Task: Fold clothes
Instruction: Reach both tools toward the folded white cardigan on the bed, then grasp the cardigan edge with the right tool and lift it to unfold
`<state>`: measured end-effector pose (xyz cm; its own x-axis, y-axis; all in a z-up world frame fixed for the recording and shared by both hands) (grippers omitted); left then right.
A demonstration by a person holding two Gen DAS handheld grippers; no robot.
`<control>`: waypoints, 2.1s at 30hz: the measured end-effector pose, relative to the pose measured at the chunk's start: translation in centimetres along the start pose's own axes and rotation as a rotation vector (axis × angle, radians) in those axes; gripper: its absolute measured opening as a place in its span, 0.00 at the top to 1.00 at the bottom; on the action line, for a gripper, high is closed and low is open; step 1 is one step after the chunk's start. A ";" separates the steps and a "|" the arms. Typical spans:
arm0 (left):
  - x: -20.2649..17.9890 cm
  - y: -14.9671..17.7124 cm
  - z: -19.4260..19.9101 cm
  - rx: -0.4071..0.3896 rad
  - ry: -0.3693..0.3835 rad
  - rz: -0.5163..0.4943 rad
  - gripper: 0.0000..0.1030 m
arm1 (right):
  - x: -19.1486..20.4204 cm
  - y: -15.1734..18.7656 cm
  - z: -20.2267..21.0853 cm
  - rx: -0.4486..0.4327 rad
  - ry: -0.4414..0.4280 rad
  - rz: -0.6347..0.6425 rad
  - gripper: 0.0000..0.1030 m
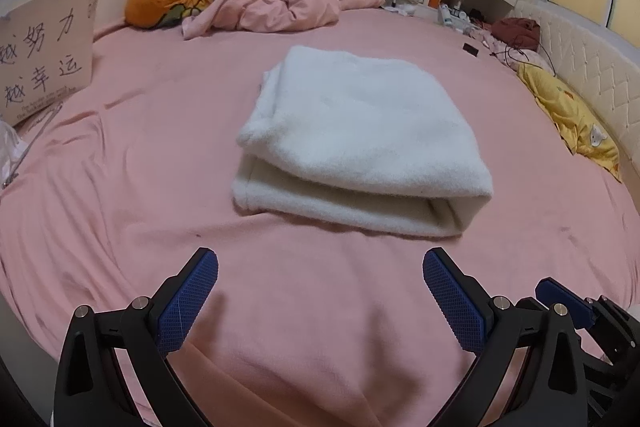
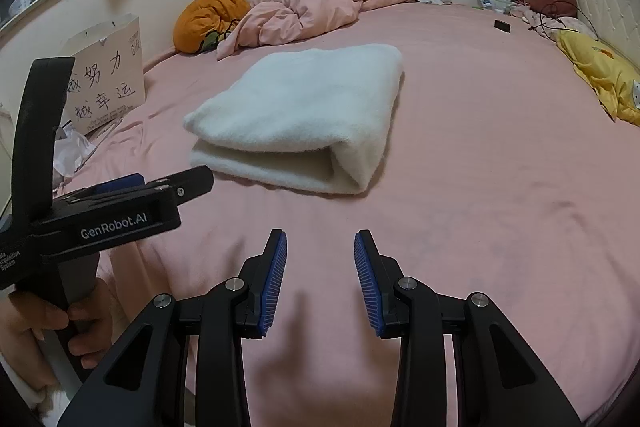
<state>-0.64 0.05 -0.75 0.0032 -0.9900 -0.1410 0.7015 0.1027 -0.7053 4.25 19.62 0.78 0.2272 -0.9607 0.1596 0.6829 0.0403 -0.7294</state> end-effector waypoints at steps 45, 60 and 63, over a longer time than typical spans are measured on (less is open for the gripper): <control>15.4 -0.5 2.6 -0.253 -0.196 0.664 0.00 | 17.1 -8.3 -18.4 0.043 0.043 0.716 0.33; 14.8 -0.5 1.5 -0.197 -0.182 0.642 0.00 | -2.4 -18.1 -9.4 -0.023 -0.312 -0.074 0.75; 14.3 -0.5 1.2 -0.181 -0.196 0.619 0.00 | -3.9 -18.0 -8.4 -0.036 -0.319 -0.068 0.75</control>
<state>-0.09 -14.23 -1.56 0.5077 -0.7409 -0.4397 0.3983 0.6544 -0.6428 -14.76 20.35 7.77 0.3921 -0.8261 0.4048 0.6804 -0.0357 -0.7320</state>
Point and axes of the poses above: each gripper's, at about its wrist camera, not at the fingertips, and z roughly against the way its jaws point, x to its left, y to its underside, the point moved 1 cm from there along -z, roughly the way its jaws point, and after that the axes turned 4 degrees about -x, right-handed, at the moved point
